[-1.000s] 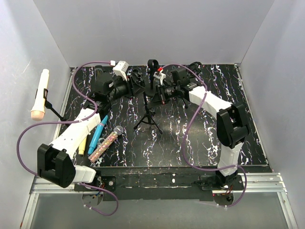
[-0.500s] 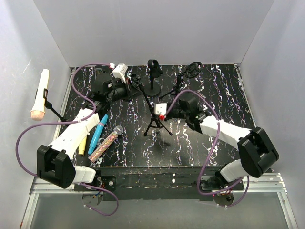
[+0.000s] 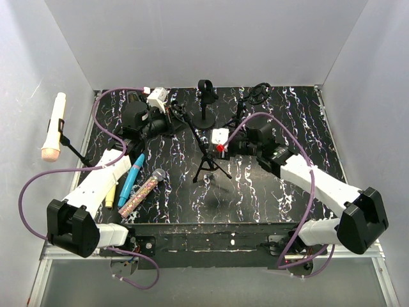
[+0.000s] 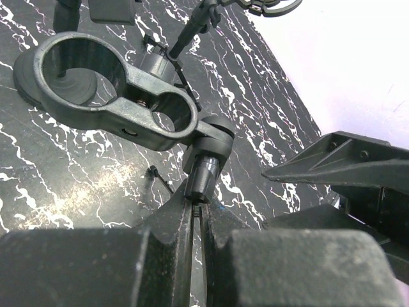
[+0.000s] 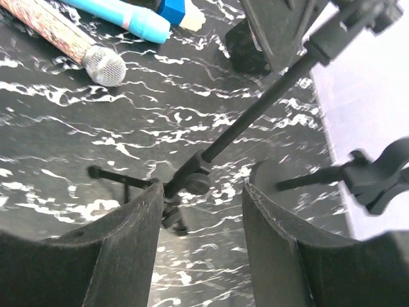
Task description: Remove the microphone from the stand
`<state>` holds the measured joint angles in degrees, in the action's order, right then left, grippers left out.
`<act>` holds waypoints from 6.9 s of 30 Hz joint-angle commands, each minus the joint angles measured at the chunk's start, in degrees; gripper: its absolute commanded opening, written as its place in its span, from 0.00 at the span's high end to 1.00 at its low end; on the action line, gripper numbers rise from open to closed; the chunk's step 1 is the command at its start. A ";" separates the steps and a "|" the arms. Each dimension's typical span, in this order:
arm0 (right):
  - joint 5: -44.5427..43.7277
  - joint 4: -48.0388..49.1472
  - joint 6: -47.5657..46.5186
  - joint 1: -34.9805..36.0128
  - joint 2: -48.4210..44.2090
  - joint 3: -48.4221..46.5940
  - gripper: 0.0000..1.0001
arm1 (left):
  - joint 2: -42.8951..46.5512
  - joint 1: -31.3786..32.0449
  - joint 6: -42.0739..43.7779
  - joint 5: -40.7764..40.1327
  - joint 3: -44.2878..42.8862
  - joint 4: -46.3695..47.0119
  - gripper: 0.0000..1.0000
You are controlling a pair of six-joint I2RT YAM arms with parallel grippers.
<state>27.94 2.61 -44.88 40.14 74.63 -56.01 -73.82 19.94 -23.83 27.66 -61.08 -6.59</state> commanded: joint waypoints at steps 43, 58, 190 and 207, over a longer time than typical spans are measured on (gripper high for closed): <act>3.29 -14.85 3.93 -1.66 13.99 -11.02 0.99 | 2.45 -0.17 3.53 6.35 -0.53 2.28 1.00; 4.39 -21.33 21.01 -6.65 2.62 -9.73 0.23 | 2.63 -0.17 3.27 6.88 -0.27 2.55 1.00; -1.49 -32.41 33.90 -19.66 -26.99 7.06 0.27 | -28.31 -6.23 33.77 -10.79 -23.11 7.39 0.59; 1.41 -34.17 35.74 -20.19 -19.71 -0.41 0.25 | 0.33 -6.15 51.06 -15.93 -38.14 -27.83 0.07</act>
<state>27.53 -33.71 -10.59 20.25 52.86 -52.62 -82.85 13.72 15.73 20.45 -94.43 -20.97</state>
